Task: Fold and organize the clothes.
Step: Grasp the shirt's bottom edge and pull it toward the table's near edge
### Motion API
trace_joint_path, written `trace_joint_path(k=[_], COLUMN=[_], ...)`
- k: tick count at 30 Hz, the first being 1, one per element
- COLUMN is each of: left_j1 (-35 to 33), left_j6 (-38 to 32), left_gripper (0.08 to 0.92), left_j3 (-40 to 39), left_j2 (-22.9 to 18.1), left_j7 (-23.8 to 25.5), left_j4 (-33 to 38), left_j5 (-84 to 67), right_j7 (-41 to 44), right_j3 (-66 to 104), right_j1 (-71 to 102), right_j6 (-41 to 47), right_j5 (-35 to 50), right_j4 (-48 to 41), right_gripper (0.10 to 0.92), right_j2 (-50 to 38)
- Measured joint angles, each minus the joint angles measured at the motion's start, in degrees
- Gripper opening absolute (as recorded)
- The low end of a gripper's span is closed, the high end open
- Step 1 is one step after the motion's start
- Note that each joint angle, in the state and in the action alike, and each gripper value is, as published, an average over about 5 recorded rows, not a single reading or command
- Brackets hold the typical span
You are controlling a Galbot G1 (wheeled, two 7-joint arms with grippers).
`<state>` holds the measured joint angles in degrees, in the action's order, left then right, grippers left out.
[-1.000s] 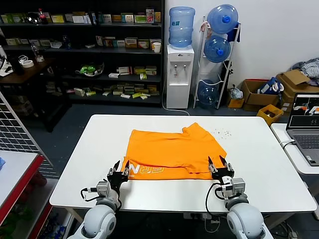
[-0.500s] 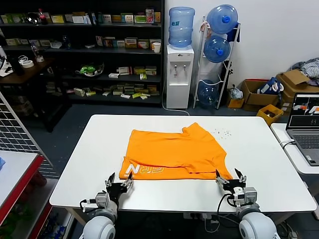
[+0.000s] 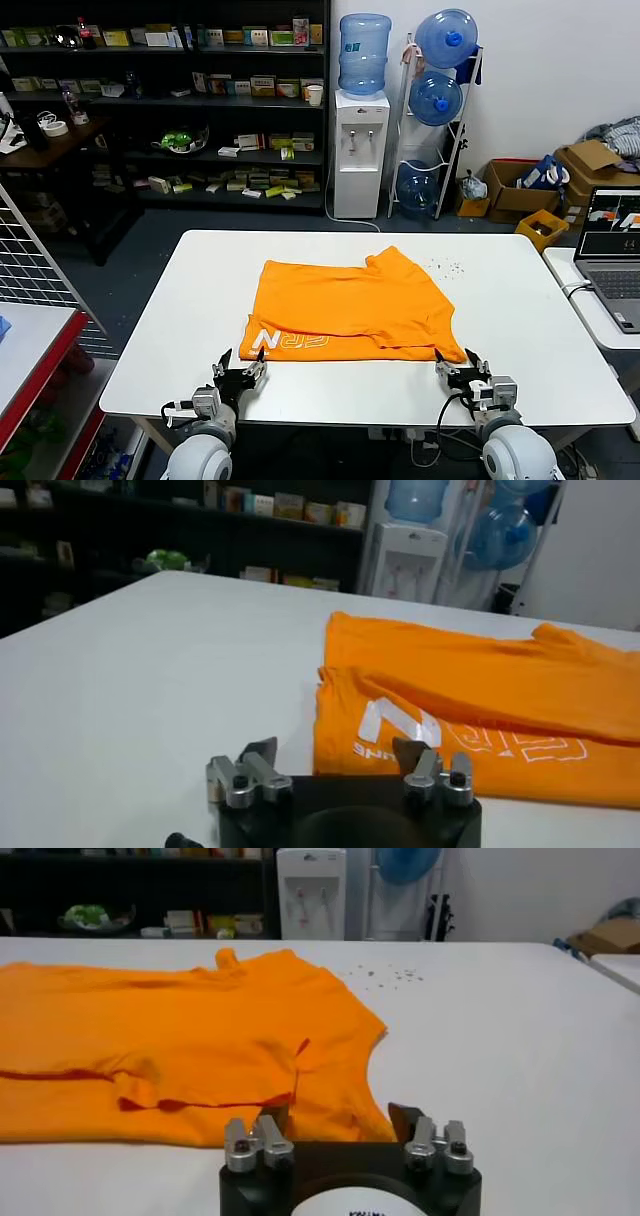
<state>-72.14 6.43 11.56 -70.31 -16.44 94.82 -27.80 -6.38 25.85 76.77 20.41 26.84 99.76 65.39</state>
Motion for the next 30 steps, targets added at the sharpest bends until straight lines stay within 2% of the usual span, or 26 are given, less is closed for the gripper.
trace_joint_path(k=[12,15,21,30], left_j1=[0.06,0.09,-0.29,-3.16], left_j6=[-0.15,-0.24,-0.22,1.35], left_gripper=[0.341,0.255,0.112,0.103], left_j3=[-0.5,-0.54,-0.48,0.58], left_j2=[-0.31,-0.39,-0.08,2.56], left_j7=[-0.28,-0.54,-1.33,-3.21], left_j4=[-0.13,-0.14,0.7,7.19], left_j5=[-0.02,-0.08,-0.52,-3.3], right_j7=[0.45,0.34,-0.5,-2.35], right_j3=[0.97,1.21,2.02,5.2], right_j1=[1.12,1.55,2.97,10.57], right_j6=[-0.59,-0.89,-1.14,0.04], right_j5=[1.3,1.8,3.07,4.66], right_j4=[0.86,1.33,3.23,10.48], right_gripper=[0.184,0.13,0.124,0.124], right_j2=[-0.6,-0.84,-1.53,-1.72])
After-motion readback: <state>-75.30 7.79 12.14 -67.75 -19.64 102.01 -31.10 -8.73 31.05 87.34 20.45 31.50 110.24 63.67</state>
